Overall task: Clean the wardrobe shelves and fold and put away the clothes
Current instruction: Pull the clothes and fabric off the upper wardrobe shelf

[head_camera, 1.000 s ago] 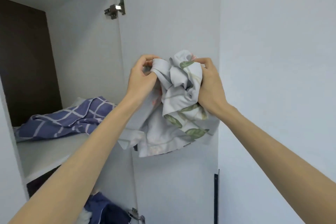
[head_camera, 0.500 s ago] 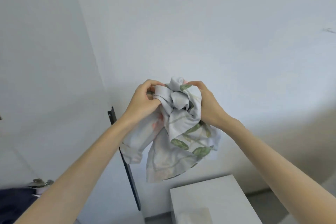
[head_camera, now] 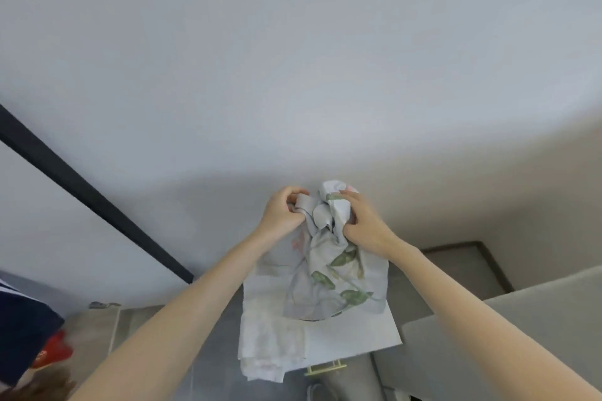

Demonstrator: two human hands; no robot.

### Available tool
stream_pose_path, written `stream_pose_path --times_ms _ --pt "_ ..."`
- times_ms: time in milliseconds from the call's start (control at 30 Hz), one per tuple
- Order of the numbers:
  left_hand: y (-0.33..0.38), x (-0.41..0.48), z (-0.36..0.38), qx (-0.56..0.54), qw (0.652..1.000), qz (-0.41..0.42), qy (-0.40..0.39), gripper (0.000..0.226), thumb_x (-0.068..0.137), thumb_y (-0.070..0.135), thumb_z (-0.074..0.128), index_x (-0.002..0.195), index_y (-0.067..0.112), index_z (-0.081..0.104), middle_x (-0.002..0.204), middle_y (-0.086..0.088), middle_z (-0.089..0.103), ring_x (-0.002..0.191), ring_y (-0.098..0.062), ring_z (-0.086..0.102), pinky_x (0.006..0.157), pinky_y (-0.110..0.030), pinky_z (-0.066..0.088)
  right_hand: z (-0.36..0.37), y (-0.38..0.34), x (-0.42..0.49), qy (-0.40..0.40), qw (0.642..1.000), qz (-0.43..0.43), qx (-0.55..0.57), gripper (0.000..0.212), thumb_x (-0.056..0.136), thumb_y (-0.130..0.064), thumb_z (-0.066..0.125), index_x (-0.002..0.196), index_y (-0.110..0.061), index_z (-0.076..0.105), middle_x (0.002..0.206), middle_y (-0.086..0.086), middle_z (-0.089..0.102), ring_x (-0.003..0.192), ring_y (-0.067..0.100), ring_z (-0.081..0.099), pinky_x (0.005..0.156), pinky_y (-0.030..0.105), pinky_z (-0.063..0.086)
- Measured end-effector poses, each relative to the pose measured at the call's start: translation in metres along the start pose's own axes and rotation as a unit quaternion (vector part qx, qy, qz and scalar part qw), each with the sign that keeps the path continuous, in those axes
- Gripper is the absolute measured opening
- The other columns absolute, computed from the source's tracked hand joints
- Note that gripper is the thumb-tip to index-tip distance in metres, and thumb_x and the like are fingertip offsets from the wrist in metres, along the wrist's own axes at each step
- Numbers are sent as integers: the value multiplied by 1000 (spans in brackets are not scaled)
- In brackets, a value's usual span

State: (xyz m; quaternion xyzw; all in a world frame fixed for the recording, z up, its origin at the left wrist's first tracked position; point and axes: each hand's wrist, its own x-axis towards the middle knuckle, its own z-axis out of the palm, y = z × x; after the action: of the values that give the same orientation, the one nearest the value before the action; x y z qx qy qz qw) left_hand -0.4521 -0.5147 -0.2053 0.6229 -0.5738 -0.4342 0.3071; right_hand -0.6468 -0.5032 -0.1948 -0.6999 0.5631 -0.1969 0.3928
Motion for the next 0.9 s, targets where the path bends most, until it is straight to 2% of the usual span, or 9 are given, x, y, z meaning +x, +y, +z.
stream_pose_path --times_ms 67,133,200,267,333,500,633,767,900 --pt "-25 16 32 22 999 -39 -27 51 81 -3 60 131 8 55 126 -10 60 115 -24 57 90 -27 47 7 43 15 -43 997 17 -56 63 85 1 52 145 -15 39 154 7 27 147 24 14 116 36 22" --pt "-45 21 55 38 994 -88 -57 60 86 4 60 143 11 42 141 -9 50 126 -23 50 102 -31 42 13 77 23 -82 989 52 -111 61 91 -7 52 148 -16 32 155 6 27 146 29 17 115 46 25" --pt "-57 17 65 56 990 -105 -75 61 90 11 59 147 14 37 146 -5 44 126 -20 49 103 -27 39 17 98 24 -91 983 77 -138 57 94 -11 50 148 -17 33 152 7 34 143 30 26 113 46 28" --pt "-58 7 62 87 990 -90 -71 57 91 15 58 146 17 39 146 -1 45 121 -16 52 98 -22 39 17 102 21 -92 983 59 -147 54 95 -11 49 147 -18 36 149 5 40 138 28 34 111 42 32" --pt "-52 -7 47 118 990 -62 -38 50 93 19 57 142 20 45 141 2 50 125 -15 51 102 -26 40 12 86 16 -91 986 25 -134 50 96 -11 48 145 -19 40 146 2 44 134 24 40 109 37 36" --pt "-18 -60 -19 154 985 -20 75 27 94 25 54 120 32 62 111 18 65 102 -4 60 89 -28 48 -3 -6 11 -77 993 -77 -44 35 98 -13 49 128 -28 55 113 -13 66 102 9 60 86 23 47" --pt "1 -123 -97 197 963 -34 180 25 97 29 50 117 39 59 105 26 62 99 4 55 85 -23 47 13 -111 11 -111 975 -191 3 31 96 -13 52 116 -35 60 93 -18 71 89 -1 61 77 8 42" --pt "10 -188 -182 271 914 -61 297 27 98 30 49 123 37 57 112 24 59 104 -1 55 92 -23 46 56 -218 11 -171 939 -296 18 32 96 -12 51 118 -33 60 89 -17 71 86 3 63 72 7 40" --pt "6 -249 -272 367 835 -82 402 27 97 28 51 122 30 62 117 14 65 101 -9 62 85 -25 49 117 -318 11 -200 903 -379 12 33 95 -11 49 116 -34 60 85 -17 71 79 10 64 64 14 45"
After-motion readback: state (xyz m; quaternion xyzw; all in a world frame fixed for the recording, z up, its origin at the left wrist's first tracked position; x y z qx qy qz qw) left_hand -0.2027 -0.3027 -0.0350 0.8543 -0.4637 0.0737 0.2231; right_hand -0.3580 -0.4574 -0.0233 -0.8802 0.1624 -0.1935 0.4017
